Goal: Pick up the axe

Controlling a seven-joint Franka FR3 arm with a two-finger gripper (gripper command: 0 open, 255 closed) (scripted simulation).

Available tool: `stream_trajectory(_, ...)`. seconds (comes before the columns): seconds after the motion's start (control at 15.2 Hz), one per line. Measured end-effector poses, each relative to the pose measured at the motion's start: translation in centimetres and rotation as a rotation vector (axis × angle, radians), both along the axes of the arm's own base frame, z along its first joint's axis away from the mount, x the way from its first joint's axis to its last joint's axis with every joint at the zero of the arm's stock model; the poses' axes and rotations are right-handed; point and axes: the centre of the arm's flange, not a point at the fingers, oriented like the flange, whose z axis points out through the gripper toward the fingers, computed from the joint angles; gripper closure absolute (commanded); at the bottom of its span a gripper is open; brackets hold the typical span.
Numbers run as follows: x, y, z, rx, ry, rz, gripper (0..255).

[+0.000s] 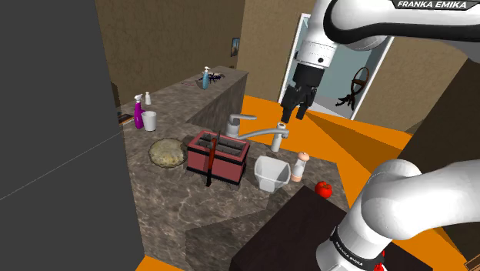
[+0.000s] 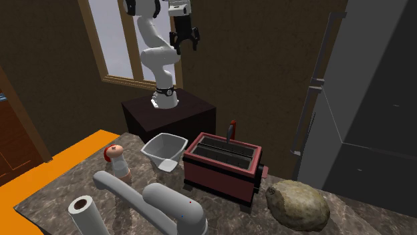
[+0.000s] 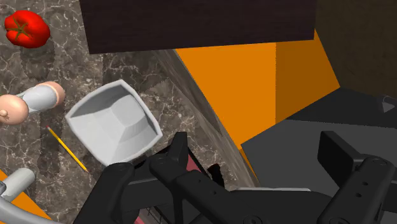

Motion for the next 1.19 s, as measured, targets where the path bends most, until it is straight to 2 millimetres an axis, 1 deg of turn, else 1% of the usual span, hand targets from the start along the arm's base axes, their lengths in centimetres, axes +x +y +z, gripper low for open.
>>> stream_trajectory(0.07, 0.0, 0.0, 0.0, 0.000, 0.000, 0.000, 0)
stream_trajectory(0.13, 0.5, 0.1, -0.3, 0.000, 0.003, -0.002, 0)
stream_trajectory(0.26, 2.4, 0.2, -1.0, 0.000, 0.012, -0.008, 0)
stream_trajectory(0.33, 3.4, 0.5, -1.7, 0.000, 0.019, -0.011, 0)
stream_trajectory(0.53, 7.4, 0.6, -4.0, 0.000, 0.036, -0.022, 0)
stream_trajectory(0.73, 10.8, 0.9, -5.9, -0.001, 0.053, -0.033, 0)
stream_trajectory(0.99, 15.8, 1.4, -8.8, -0.002, 0.077, -0.048, 0)
stream_trajectory(1.19, 19.4, 1.0, -11.0, -0.002, 0.094, -0.060, 0)
